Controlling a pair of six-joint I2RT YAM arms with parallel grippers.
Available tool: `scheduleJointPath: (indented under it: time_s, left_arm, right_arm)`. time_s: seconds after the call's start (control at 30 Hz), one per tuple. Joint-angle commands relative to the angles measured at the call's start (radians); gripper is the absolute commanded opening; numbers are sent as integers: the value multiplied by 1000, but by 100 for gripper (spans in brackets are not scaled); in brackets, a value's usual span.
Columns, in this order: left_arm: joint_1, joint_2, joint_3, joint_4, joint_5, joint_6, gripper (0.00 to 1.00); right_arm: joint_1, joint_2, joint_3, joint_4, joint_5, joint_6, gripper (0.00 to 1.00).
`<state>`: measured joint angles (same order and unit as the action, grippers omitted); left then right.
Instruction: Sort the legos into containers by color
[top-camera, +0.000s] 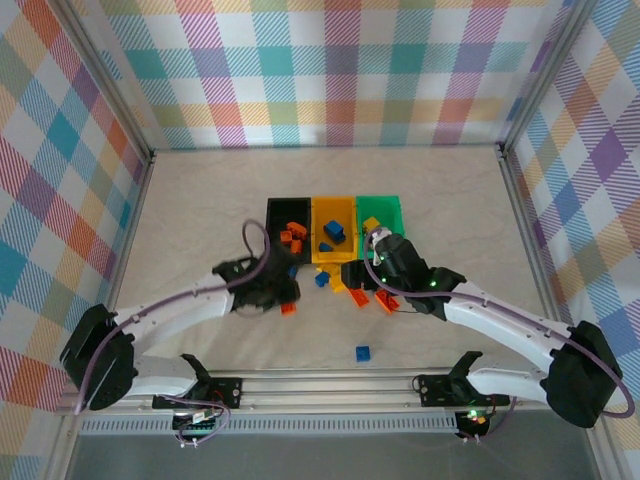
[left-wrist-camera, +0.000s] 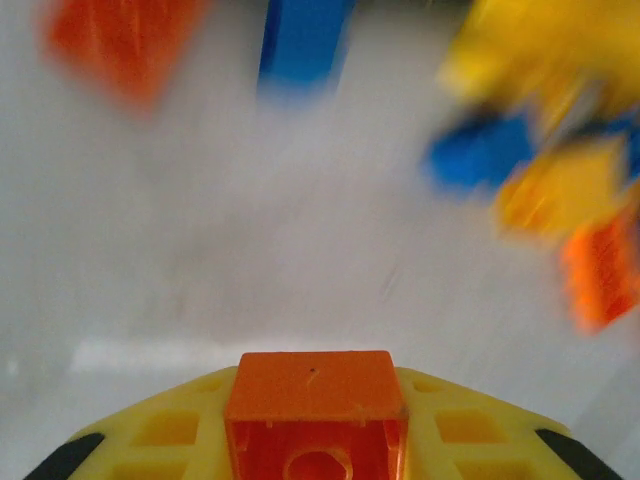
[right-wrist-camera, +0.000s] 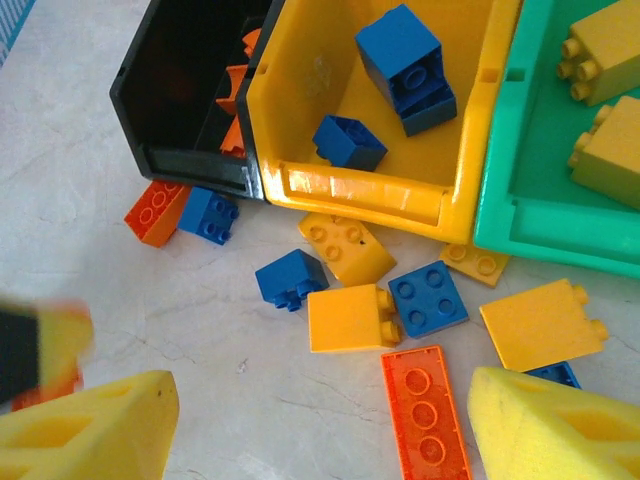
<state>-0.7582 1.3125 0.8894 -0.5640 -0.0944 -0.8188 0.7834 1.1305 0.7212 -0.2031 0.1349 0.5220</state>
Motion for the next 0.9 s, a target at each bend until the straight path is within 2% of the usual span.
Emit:
scheduleJointPath:
  time_s: [0.0,0.17,0.3,0.47,0.57,0.7,0.87]
  left_arm:
    - [58,92,146,29,-127,147,27]
    - [139,272,315,64,-231,211,24]
    - [194,407,432,67,-258,222,24]
    - [223,543,546,40,-272,227,26]
    - [224,588,590,22,-264,232,44]
    - [225,572,606,28,-239,231,72]
    - [213,469,596,42,-179,227,87]
  right_arm:
    - [-11,-23,-20,-8,15,24,77]
    - [-19,-39,-34,-12,15,37,77]
    - [-22,-61,-41,-26,19,38,77]
    - [-29,-93,-42,-57,22,36,78]
    - [-32,-112,-51,-70,19,41,79]
    - [-36,-126,-60,-93,14,48,81]
    - [-39,-135,-71,-110,9,57,81]
